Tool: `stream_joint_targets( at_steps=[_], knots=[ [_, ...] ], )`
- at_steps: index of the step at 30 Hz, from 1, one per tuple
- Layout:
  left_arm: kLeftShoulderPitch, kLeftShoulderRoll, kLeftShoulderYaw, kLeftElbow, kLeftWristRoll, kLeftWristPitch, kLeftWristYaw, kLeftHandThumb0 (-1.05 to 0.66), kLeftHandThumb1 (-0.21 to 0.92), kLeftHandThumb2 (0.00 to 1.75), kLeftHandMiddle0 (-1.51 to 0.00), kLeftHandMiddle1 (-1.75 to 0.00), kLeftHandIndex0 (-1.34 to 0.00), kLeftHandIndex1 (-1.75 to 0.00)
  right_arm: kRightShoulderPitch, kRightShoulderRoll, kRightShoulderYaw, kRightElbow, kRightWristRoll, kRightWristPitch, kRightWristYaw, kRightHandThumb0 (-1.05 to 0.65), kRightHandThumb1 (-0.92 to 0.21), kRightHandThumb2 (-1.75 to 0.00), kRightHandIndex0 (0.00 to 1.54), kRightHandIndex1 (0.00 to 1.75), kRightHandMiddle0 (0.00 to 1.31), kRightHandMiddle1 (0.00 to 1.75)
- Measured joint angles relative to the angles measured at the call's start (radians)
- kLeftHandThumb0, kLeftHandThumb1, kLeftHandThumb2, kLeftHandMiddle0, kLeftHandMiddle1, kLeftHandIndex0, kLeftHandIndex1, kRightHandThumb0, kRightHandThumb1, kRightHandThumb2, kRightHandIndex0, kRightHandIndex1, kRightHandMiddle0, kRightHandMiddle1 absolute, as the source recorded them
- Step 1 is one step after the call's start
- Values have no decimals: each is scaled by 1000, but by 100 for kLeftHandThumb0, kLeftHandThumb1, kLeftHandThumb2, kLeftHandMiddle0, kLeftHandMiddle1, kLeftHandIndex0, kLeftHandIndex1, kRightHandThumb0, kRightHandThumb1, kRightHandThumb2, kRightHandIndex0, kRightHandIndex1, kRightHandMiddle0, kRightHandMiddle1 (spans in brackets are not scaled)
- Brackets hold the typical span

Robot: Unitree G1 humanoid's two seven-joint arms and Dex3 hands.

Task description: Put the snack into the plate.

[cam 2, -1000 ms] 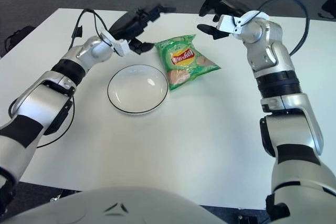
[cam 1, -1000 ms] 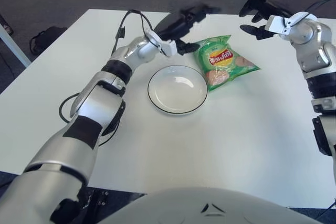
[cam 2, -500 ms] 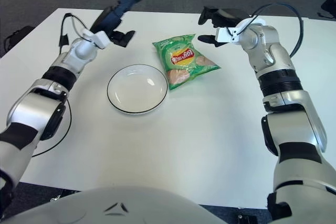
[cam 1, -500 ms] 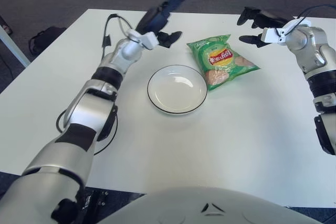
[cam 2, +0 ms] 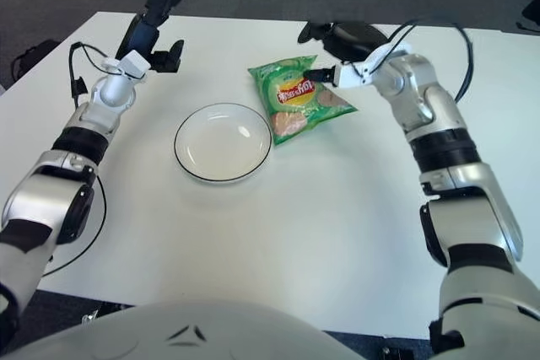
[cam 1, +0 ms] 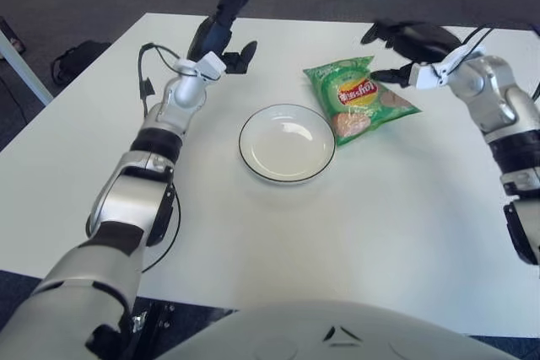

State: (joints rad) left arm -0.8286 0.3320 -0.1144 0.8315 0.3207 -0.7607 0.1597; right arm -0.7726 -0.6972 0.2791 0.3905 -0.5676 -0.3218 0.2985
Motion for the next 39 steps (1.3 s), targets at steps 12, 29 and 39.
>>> stream_joint_targets(
  at_steps=[12,29,39],
  knots=[
    [70,-21,35,-107,0,49,55,-53,92,80,-31,-21,0,-71,15,20,-22,-28,62,-16,37,-92,-92,-86,9,76,0,75],
    [176,-64,77,-264,3,165,96,-51,92,85,-32,-26,0,-73,20,37,6,-29,91,-69,170,-100,-92,-94,5,33,0,47],
    [202,-66,77,-294,17,170,120,-52,92,84,-29,-27,0,-73,2,71,29,67,113,-80,255,-101,-92,-96,2,23,0,35]
  ],
)
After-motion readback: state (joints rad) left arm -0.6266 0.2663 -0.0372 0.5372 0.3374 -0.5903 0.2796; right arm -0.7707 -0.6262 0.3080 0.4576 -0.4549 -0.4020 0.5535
